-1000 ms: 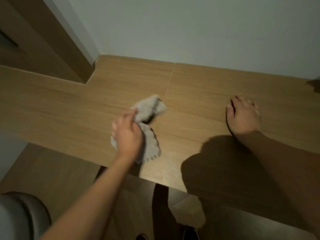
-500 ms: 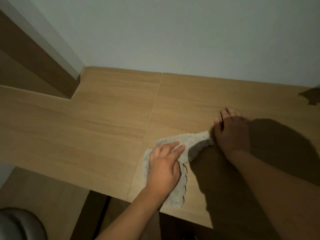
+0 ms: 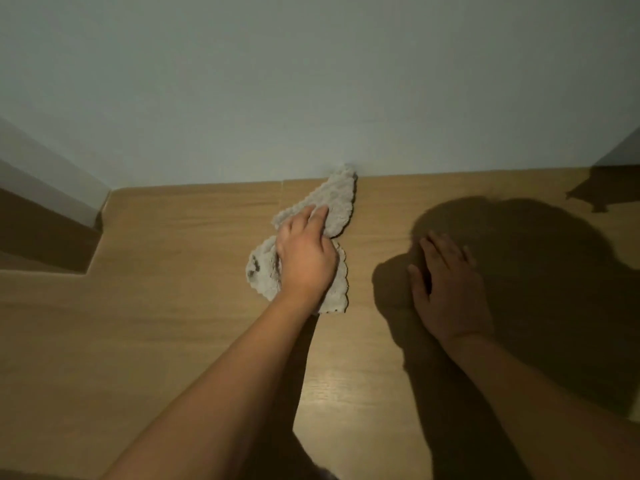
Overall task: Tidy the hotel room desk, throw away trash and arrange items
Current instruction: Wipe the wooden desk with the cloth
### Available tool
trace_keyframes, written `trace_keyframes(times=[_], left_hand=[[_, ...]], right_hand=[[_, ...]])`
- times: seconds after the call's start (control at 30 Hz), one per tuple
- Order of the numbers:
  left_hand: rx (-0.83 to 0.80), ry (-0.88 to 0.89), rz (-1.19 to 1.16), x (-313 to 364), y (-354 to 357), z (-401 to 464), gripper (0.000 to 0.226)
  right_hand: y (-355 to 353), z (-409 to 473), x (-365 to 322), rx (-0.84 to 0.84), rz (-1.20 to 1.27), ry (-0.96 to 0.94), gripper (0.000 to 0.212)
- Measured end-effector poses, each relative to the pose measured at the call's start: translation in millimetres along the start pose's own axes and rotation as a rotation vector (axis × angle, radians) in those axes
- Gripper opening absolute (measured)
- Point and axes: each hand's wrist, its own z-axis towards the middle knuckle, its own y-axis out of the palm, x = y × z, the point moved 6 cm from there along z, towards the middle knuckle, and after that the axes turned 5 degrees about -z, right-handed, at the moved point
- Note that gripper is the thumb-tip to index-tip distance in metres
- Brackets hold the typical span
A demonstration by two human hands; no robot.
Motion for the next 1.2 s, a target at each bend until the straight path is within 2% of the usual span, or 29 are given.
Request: trace_keyframes(times=[0.13, 0.27, 0.33, 0.37, 0.47, 0.57, 0.63, 0.73, 0.83, 0.9, 1.0, 1.03, 1.13, 1.2], left_hand=[[-0.178, 0.24, 0.05, 22.3, 18.2, 26.0, 0.055], [-0.446, 0.54, -0.023, 11.2, 2.0, -3.2, 0.051], [-0.497, 0.666, -0.038, 1.2, -16.7, -18.6, 0.047], [-0.462, 0.659, -0.056, -4.5, -27.0, -13.5, 0.046], [-0.251, 0.419, -0.104, -26.2, -51.8, 35.9, 0.042], [-0.32, 0.311, -0.057, -24.2, -35.6, 69.9, 0.04], [-0.337, 0.26, -0.065, -13.8, -19.1, 63.3, 0.045], [-0.343, 0.359, -0.083, 3.4, -11.1, 22.6, 0.048], [-0.346, 0.467, -0.104, 1.4, -17.7, -35.3, 0.027], [-0.405, 0.518, -0.143, -2.1, -21.9, -79.0, 0.017], [-0.473, 0.623, -0.15, -3.6, -32.2, -112.9, 0.023], [-0.432, 0.606, -0.149, -3.3, -36.2, -104.5, 0.027], [-0.192, 0.364, -0.123, 5.5, -39.0, -43.4, 0.038], [-0.11, 0.266, -0.102, 26.1, -24.4, -0.4, 0.043]], right_hand=[[1.9, 0.7, 1.7, 0.013, -0.012, -0.006, 0.052], [1.8, 1.3, 2.5, 0.017, -0.009, -0.002, 0.052], [1.0, 0.9, 1.4, 0.037, 0.007, -0.005, 0.052], [0.9, 0.6, 1.5, 0.042, 0.006, -0.003, 0.051], [0.3, 0.5, -0.3, 0.034, -0.005, 0.0, 0.049], [0.3, 0.7, -0.6, 0.041, -0.011, -0.003, 0.049], [0.5, 0.2, 0.3, 0.047, -0.005, 0.002, 0.049], [0.8, -0.1, 0.9, 0.047, -0.006, -0.002, 0.049], [-0.3, 1.2, 0.3, 0.036, 0.001, -0.013, 0.049], [-1.7, 1.2, 0.0, 0.027, 0.001, -0.005, 0.05], [-3.5, -0.3, -1.2, 0.022, 0.001, -0.009, 0.05], [-4.8, -0.6, -0.7, 0.03, 0.009, -0.001, 0.049], [-6.6, -2.4, 3.9, 0.036, 0.012, 0.043, 0.046], [-6.0, -3.0, 7.2, 0.031, -0.007, 0.08, 0.048]])
